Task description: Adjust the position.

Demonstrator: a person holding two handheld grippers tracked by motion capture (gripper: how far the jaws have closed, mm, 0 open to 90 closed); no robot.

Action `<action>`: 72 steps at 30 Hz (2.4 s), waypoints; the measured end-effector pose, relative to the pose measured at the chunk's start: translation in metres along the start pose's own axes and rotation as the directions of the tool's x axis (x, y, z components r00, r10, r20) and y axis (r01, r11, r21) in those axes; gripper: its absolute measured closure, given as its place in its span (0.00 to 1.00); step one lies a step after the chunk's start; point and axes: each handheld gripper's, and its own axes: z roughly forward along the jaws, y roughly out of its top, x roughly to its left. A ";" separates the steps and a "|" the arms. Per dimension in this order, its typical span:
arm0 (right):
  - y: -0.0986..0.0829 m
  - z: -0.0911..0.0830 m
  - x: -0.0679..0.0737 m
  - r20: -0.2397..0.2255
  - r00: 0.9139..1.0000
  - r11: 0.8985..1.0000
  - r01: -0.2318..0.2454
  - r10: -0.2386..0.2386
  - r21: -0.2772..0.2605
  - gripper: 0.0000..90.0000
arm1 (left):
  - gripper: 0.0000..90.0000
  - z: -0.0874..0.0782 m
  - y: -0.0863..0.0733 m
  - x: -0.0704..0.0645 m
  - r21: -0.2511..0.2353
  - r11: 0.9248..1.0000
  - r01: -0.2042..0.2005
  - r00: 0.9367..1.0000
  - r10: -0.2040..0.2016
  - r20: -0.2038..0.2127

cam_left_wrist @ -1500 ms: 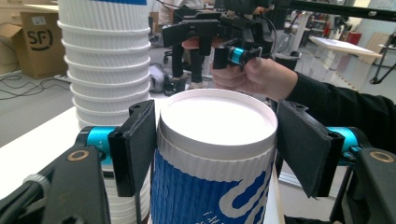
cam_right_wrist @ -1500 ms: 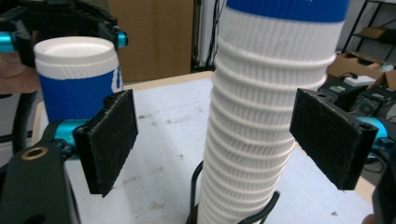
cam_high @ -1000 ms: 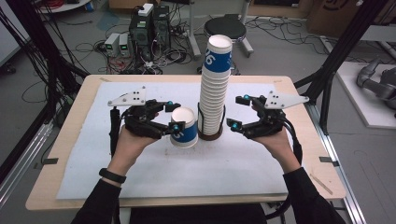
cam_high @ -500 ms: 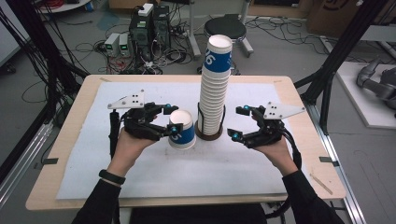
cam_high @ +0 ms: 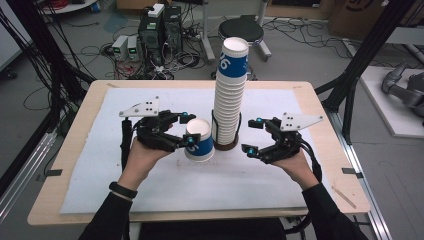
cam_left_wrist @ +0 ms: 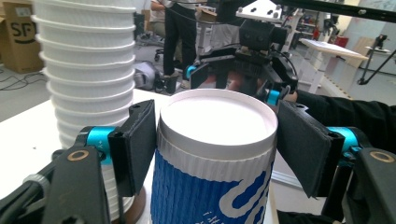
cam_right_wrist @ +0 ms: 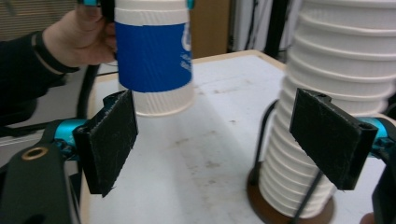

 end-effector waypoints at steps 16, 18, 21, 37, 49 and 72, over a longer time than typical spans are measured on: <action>-0.007 0.030 0.015 -0.135 0.990 0.999 -0.031 0.035 0.037 0.17 | 0.34 0.018 0.000 -0.007 -0.003 1.000 0.003 0.999 -0.003 0.037; -0.008 0.034 0.017 -0.143 0.989 0.999 -0.039 0.044 0.038 0.17 | 0.34 0.020 0.000 -0.008 -0.009 1.000 0.000 0.999 0.000 0.039; -0.008 0.038 0.019 -0.156 0.986 0.998 -0.051 0.055 0.026 0.17 | 0.34 0.022 0.001 -0.010 -0.011 1.000 -0.001 0.999 0.001 0.041; -0.010 0.052 0.026 -0.183 0.979 0.996 -0.081 0.085 0.034 0.17 | 0.34 0.037 0.001 -0.021 -0.021 0.999 -0.025 0.998 0.026 0.049; -0.011 0.059 0.029 -0.158 0.985 0.996 -0.053 0.065 0.078 0.21 | 0.34 0.040 -0.001 -0.022 -0.024 0.999 -0.023 0.998 0.024 0.050; -0.004 0.062 0.031 -0.183 0.983 0.964 0.048 0.001 0.263 0.26 | 0.24 0.043 0.012 -0.028 0.321 0.945 -0.060 0.998 0.055 0.024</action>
